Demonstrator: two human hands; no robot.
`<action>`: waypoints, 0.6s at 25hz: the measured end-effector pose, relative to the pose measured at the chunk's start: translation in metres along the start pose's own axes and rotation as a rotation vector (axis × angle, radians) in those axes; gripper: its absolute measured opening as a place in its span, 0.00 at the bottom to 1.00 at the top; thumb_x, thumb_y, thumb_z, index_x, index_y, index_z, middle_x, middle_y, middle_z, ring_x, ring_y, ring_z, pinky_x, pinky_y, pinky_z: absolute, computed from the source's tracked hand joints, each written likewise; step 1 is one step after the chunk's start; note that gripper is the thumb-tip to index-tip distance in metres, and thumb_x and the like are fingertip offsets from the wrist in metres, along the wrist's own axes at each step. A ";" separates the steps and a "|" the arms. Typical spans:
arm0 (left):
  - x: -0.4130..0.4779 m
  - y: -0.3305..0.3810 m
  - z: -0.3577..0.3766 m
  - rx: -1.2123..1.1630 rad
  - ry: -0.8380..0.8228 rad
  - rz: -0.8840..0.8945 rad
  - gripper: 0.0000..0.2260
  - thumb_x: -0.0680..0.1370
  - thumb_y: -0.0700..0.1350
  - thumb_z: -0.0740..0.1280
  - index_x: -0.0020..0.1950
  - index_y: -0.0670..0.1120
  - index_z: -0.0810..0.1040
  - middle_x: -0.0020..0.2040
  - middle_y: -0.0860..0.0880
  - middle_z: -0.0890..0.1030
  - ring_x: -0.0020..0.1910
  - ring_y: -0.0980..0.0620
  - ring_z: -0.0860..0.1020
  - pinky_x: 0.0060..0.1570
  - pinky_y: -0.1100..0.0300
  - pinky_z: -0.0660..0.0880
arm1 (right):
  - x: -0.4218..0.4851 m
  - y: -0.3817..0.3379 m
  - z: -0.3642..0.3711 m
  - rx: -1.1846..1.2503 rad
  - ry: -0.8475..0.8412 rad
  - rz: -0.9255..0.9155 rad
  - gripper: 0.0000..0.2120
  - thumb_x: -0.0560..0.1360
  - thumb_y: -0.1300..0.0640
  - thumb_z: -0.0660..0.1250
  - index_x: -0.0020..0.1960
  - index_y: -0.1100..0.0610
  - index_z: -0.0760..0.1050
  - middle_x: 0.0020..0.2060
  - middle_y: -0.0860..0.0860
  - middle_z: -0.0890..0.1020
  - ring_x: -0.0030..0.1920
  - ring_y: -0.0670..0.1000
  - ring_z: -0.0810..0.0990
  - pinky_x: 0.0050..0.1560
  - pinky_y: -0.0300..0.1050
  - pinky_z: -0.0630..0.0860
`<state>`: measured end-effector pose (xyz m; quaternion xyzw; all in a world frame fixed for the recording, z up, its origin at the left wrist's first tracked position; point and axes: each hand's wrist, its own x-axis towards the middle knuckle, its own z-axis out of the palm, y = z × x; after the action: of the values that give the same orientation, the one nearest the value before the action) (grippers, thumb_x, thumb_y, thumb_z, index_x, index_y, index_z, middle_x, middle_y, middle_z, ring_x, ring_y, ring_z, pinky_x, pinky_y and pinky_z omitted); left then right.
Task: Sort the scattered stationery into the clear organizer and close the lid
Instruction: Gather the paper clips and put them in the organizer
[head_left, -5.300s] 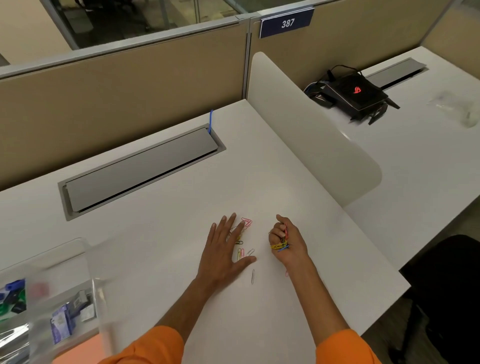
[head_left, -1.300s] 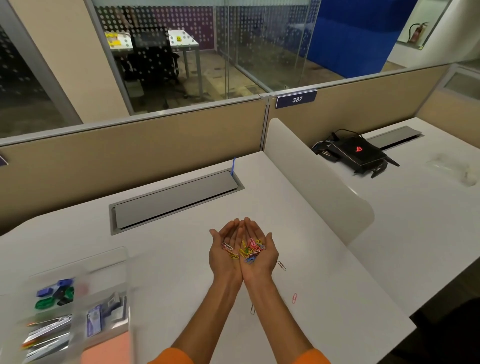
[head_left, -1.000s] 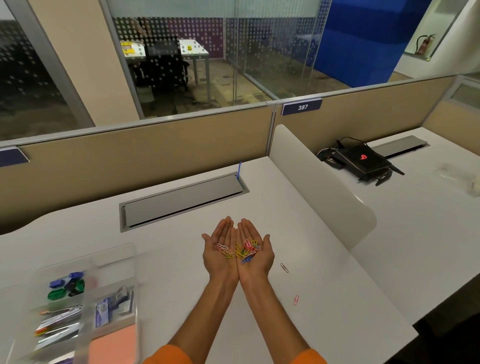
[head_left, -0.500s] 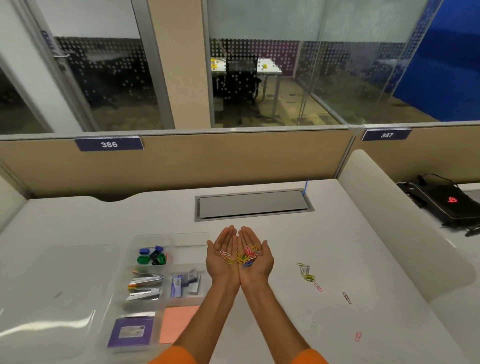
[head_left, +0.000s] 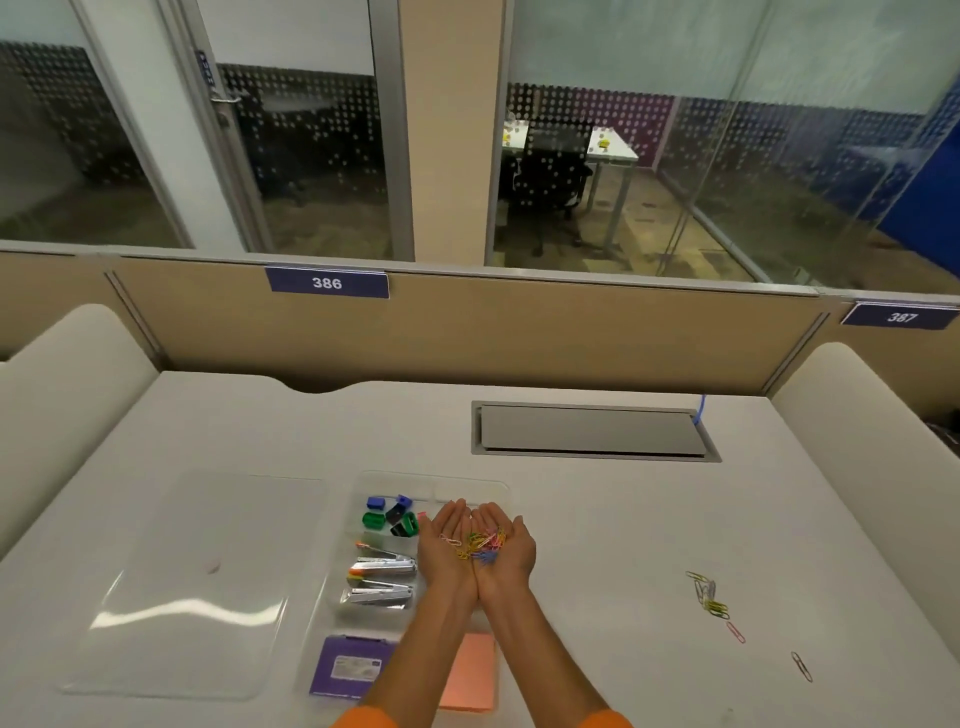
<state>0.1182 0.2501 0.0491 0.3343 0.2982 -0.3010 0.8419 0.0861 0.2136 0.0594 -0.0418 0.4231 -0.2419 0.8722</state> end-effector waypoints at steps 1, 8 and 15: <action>0.005 0.002 -0.001 0.020 0.026 0.002 0.22 0.82 0.55 0.56 0.60 0.38 0.76 0.64 0.39 0.76 0.59 0.41 0.76 0.64 0.43 0.71 | 0.002 0.003 0.003 -0.009 0.030 0.002 0.21 0.82 0.49 0.54 0.59 0.65 0.74 0.51 0.61 0.78 0.46 0.61 0.78 0.45 0.55 0.77; 0.003 0.012 0.010 0.010 0.065 -0.071 0.27 0.81 0.59 0.56 0.70 0.38 0.67 0.51 0.41 0.77 0.48 0.43 0.77 0.57 0.48 0.72 | 0.014 0.007 0.017 -0.115 0.101 -0.013 0.24 0.82 0.47 0.55 0.67 0.66 0.69 0.62 0.65 0.74 0.55 0.63 0.75 0.56 0.59 0.73; 0.001 0.016 0.011 -0.043 0.046 -0.059 0.33 0.81 0.60 0.54 0.76 0.36 0.56 0.75 0.39 0.62 0.72 0.42 0.65 0.69 0.52 0.63 | 0.013 0.004 0.019 -0.199 0.116 -0.054 0.28 0.83 0.46 0.51 0.73 0.66 0.60 0.73 0.61 0.64 0.72 0.60 0.64 0.72 0.54 0.62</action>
<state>0.1333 0.2518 0.0613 0.3143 0.3336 -0.3113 0.8325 0.1087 0.2088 0.0613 -0.1253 0.4935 -0.2242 0.8309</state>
